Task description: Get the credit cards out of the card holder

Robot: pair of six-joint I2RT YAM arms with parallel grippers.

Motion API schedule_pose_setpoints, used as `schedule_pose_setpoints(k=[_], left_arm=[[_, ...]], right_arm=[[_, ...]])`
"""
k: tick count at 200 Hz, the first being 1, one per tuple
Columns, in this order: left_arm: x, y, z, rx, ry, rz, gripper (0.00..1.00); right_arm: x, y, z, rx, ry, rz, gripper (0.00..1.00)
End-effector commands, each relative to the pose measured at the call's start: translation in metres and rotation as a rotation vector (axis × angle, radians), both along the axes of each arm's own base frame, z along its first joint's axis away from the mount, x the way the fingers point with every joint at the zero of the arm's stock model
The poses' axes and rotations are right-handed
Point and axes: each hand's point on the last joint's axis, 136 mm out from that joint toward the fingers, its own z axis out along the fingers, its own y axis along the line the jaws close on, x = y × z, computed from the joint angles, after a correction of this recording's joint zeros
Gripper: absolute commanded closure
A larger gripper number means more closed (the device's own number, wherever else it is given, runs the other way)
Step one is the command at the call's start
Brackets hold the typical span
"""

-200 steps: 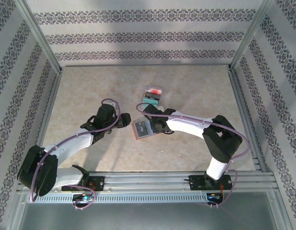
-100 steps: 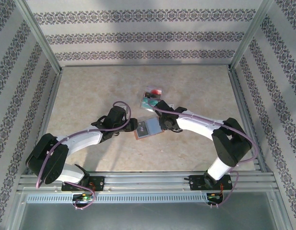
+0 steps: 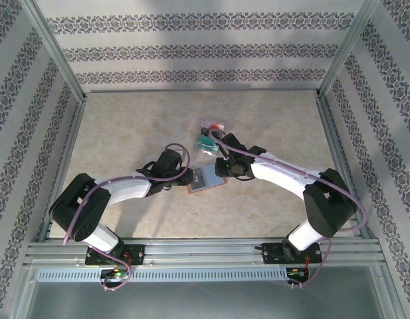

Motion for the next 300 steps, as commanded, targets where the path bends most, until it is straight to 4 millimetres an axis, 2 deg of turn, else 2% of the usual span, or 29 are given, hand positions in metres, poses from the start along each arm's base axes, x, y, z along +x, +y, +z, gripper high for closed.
schedule_pose_setpoints(k=[1,30,67,123,173,216,232,249,300], left_arm=[[0.008,-0.014,0.007,-0.043,-0.02,-0.013,0.73],[0.009,-0.014,-0.004,-0.041,0.007,-0.007,0.74],[0.008,-0.013,-0.013,-0.04,0.032,-0.009,0.76],[0.007,-0.009,-0.02,-0.042,0.052,-0.005,0.76],[0.007,-0.006,-0.021,-0.038,0.053,0.003,0.77],[0.007,-0.004,-0.021,-0.037,0.053,0.004,0.77],[0.006,-0.004,-0.022,-0.035,0.054,0.004,0.77],[0.006,-0.003,-0.022,-0.032,0.054,0.004,0.77],[0.006,-0.002,-0.024,-0.02,0.053,-0.005,0.83]], right_arm=[[-0.002,0.038,0.003,0.139,0.041,0.069,0.71],[-0.002,0.057,-0.005,0.191,0.082,0.099,0.73],[-0.003,0.064,-0.025,0.205,0.142,0.105,0.73],[-0.001,0.065,-0.038,0.261,0.173,0.081,0.73],[-0.001,0.056,-0.051,0.237,0.19,0.058,0.73],[-0.003,0.057,-0.063,0.238,0.213,0.054,0.74],[-0.004,0.06,-0.063,0.257,0.219,0.056,0.74],[-0.003,0.063,-0.062,0.299,0.221,0.057,0.8],[0.0,0.07,-0.045,0.447,0.201,0.054,0.81]])
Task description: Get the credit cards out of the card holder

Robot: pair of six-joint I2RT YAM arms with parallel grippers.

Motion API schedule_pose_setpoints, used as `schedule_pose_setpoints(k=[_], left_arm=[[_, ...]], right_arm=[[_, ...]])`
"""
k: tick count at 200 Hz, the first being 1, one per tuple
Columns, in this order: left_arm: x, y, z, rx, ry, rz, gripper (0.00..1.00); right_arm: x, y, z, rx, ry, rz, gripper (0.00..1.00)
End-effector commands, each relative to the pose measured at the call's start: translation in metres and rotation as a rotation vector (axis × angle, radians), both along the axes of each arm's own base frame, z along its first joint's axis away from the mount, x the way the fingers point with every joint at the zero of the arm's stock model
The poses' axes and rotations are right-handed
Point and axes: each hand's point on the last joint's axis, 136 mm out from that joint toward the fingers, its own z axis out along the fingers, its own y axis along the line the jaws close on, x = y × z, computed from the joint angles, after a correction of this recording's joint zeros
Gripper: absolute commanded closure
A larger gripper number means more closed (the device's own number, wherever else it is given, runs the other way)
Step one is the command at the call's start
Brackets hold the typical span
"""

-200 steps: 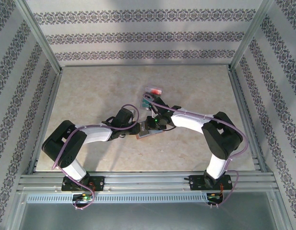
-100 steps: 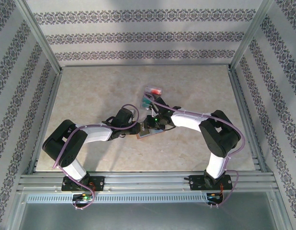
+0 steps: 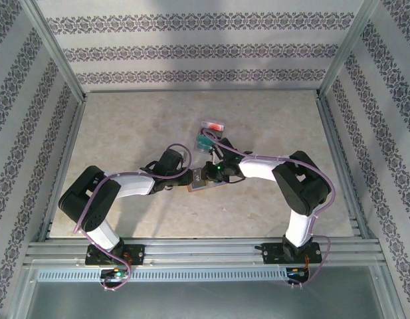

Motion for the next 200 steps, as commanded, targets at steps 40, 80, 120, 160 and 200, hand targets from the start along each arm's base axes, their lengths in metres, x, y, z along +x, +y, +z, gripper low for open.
schedule_pose_setpoints(k=[40,80,120,160,200], left_arm=[[0.0,0.003,-0.005,0.022,0.003,-0.016,0.87],[-0.001,0.003,-0.007,0.027,0.008,-0.019,0.91],[-0.001,0.005,-0.008,0.033,0.011,-0.017,0.93],[0.0,0.006,-0.007,0.035,0.011,-0.015,0.94],[0.0,0.007,-0.007,0.038,0.012,-0.014,0.95]], right_arm=[[0.002,0.013,0.026,0.192,-0.02,-0.01,0.81],[0.002,0.015,0.033,0.238,-0.028,-0.015,0.82],[0.001,0.011,0.037,0.239,-0.038,-0.027,0.81],[0.001,0.007,0.038,0.243,-0.039,-0.042,0.79],[0.003,0.009,0.038,0.273,-0.033,-0.047,0.84]])
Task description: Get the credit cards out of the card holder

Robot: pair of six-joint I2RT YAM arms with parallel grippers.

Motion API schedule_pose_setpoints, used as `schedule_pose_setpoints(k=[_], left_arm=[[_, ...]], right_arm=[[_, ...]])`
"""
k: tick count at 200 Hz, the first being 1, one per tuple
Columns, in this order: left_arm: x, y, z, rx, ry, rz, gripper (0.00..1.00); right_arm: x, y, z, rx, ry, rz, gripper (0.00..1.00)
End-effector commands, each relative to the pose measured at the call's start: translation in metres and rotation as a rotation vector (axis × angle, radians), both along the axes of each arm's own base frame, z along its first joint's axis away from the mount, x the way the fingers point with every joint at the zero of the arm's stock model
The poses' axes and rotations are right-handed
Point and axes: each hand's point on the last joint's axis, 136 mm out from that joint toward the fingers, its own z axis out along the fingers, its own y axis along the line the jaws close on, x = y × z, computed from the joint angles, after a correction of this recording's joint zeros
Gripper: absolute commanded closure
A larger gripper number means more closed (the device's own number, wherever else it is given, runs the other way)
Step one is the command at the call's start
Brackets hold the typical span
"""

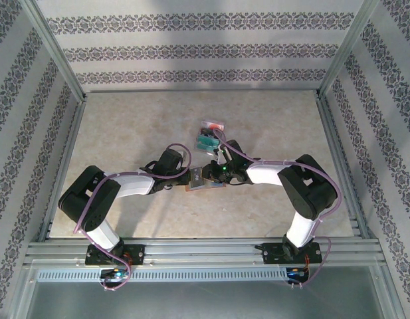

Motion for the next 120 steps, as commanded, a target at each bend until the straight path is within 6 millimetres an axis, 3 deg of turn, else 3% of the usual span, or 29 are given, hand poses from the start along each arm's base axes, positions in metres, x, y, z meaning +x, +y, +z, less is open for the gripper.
schedule_pose_setpoints(k=[1,33,64,120], left_arm=[[-0.003,0.003,-0.007,0.021,0.024,-0.012,0.95],[-0.003,0.003,-0.007,0.021,0.026,-0.011,0.95],[-0.003,0.003,-0.007,0.018,0.027,-0.014,0.95],[-0.002,0.001,-0.007,0.016,0.028,-0.015,0.95]], right_arm=[[0.005,0.006,0.018,0.076,-0.037,0.007,0.84],[0.006,0.009,0.015,0.095,-0.024,0.005,0.85],[0.006,0.01,0.012,0.1,-0.017,0.005,0.77],[0.008,0.02,0.012,0.166,-0.004,0.017,0.78]])
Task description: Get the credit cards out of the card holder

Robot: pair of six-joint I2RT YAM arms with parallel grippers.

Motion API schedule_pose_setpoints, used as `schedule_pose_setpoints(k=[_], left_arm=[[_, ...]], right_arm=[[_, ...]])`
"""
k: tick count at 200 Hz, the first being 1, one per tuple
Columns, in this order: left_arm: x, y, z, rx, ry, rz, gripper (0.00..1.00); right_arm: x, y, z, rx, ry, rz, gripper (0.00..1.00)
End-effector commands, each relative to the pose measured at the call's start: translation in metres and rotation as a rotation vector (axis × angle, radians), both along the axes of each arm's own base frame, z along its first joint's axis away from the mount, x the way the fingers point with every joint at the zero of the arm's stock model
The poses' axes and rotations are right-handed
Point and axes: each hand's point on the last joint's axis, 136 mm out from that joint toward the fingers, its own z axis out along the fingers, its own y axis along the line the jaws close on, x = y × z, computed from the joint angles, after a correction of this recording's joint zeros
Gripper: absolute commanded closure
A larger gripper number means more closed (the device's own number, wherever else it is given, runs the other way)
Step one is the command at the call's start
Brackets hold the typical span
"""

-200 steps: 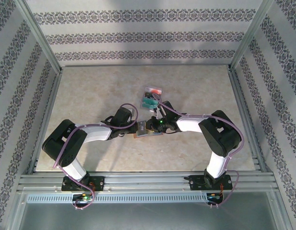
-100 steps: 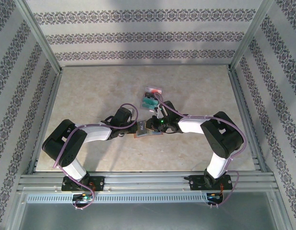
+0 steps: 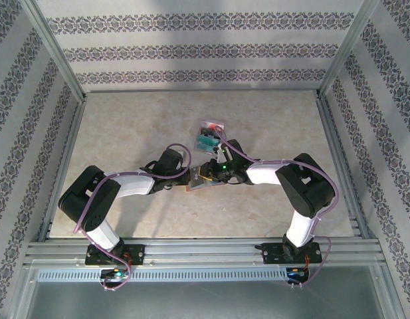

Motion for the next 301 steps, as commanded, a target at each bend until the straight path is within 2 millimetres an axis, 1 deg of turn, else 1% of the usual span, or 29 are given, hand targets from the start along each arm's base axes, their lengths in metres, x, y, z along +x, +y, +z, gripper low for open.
schedule_pose_setpoints(k=[1,38,64,94,126,158,192,238,263,301], left_arm=[[-0.002,0.001,-0.006,0.014,0.027,-0.013,0.95],[-0.002,0.002,-0.007,0.017,0.031,-0.008,0.95],[-0.002,0.006,-0.008,0.027,0.035,0.004,0.95],[-0.002,0.009,-0.01,0.032,0.044,0.015,0.96],[-0.002,0.01,-0.011,0.033,0.047,0.018,0.96],[-0.002,0.012,-0.012,0.033,0.05,0.021,0.96],[-0.002,0.015,-0.012,0.036,0.05,0.028,0.96],[0.0,0.021,-0.013,0.038,0.05,0.042,0.97],[0.002,0.024,-0.012,0.041,0.048,0.049,0.96],[0.005,0.03,-0.01,0.046,0.041,0.059,0.96]], right_arm=[[0.003,0.011,0.008,0.08,-0.013,0.022,0.78],[0.004,0.011,0.007,0.089,-0.013,0.018,0.83],[0.005,0.007,0.012,0.104,-0.024,0.005,0.84],[0.007,0.002,0.017,0.135,-0.033,-0.01,0.87],[0.01,-0.002,0.021,0.174,-0.037,-0.03,0.88],[0.01,-0.002,0.022,0.196,-0.039,-0.036,0.88],[0.01,-0.007,0.019,0.186,-0.041,-0.048,0.89],[0.007,-0.016,0.009,0.147,-0.031,-0.068,0.97],[0.006,-0.02,0.003,0.129,-0.024,-0.078,0.97],[0.007,-0.024,0.001,0.103,-0.027,-0.085,0.98]])
